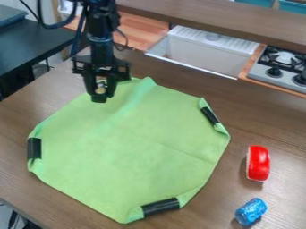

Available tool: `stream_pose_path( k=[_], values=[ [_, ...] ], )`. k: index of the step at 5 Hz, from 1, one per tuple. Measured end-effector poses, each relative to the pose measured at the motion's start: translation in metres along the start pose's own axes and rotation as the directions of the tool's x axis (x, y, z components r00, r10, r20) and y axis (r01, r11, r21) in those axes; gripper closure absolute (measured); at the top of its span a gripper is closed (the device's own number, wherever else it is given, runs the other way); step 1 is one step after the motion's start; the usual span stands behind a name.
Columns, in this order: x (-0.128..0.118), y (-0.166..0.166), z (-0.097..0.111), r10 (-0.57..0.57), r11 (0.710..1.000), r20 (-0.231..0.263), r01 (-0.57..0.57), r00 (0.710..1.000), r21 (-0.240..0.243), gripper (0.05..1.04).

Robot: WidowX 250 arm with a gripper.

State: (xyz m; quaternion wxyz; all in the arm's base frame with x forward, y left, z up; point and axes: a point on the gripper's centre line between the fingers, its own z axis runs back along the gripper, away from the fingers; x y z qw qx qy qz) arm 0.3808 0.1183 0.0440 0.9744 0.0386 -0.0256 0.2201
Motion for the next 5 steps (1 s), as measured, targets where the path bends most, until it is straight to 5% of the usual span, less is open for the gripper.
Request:
stream_pose_path(
  k=[2,3,4,5],
  values=[
    [0.029,-0.025,-0.021,0.065,0.997,0.024,-0.066,0.998,0.036,0.495],
    [0.020,-0.032,-0.029,0.081,0.996,0.033,-0.082,0.996,0.029,0.196],
    [0.004,-0.042,-0.003,0.061,0.997,0.065,-0.059,0.996,-0.043,0.077],
    [-0.014,-0.051,0.047,0.023,0.983,0.172,0.010,0.985,-0.185,0.082]
  ],
)
